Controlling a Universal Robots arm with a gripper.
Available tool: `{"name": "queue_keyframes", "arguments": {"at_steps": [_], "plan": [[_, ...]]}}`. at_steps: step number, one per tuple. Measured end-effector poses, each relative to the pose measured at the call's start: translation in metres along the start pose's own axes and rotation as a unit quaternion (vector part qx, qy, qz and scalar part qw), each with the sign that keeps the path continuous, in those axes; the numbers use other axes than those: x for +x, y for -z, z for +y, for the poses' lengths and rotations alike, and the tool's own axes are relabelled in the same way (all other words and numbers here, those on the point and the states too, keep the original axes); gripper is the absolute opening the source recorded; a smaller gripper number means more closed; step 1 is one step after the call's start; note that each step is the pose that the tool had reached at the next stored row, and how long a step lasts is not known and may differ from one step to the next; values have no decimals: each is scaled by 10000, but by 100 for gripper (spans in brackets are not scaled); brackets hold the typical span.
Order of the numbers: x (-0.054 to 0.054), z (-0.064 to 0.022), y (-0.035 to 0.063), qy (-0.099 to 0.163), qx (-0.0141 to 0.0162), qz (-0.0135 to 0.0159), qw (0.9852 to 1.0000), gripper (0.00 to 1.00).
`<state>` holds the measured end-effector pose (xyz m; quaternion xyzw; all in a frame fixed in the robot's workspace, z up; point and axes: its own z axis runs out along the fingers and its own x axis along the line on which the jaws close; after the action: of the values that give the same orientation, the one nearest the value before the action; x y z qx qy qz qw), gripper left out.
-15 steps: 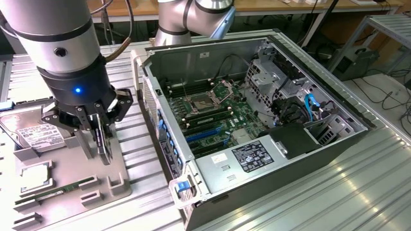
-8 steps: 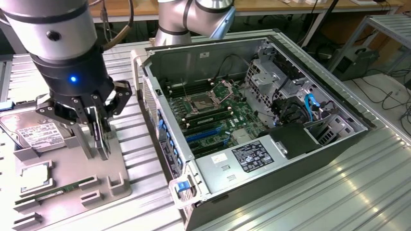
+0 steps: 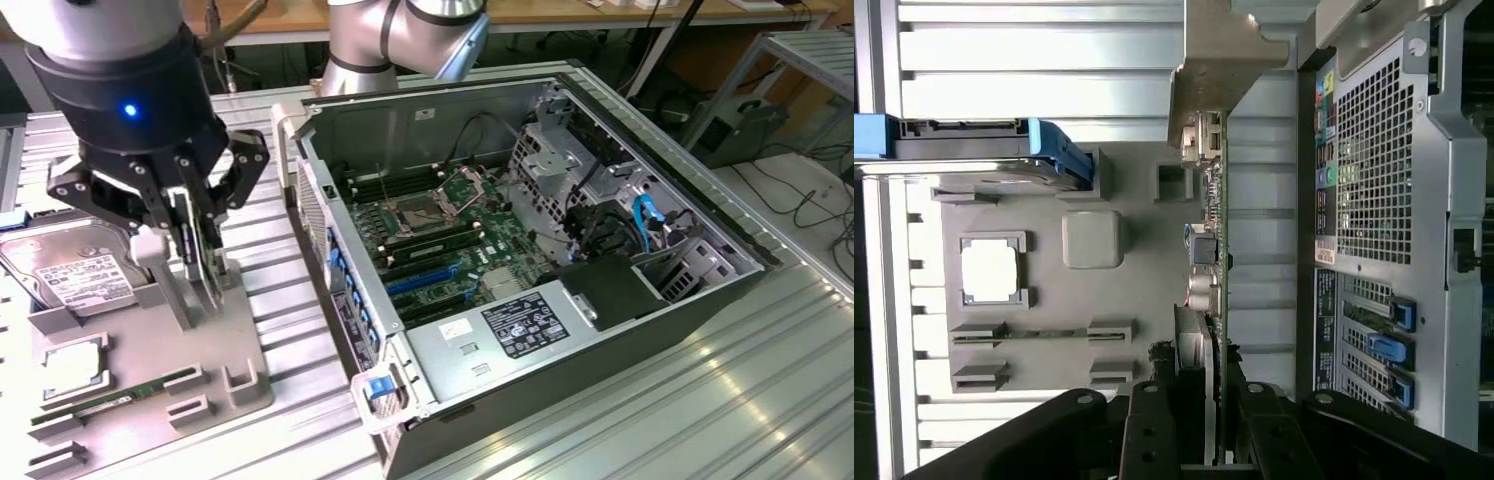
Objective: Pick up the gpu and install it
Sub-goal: 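Pick up the gpu and move the gpu toward the slot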
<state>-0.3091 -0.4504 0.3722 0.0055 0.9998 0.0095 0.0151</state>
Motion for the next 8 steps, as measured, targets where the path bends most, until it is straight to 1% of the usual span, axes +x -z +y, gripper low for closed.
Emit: {"name": "queue_keyframes", "arguments": {"at_steps": [2, 8], "plan": [[-3, 2, 107, 0, 0, 0, 10000, 28], [-12, 8, 383, 0, -1, -1, 10000, 28]]}}
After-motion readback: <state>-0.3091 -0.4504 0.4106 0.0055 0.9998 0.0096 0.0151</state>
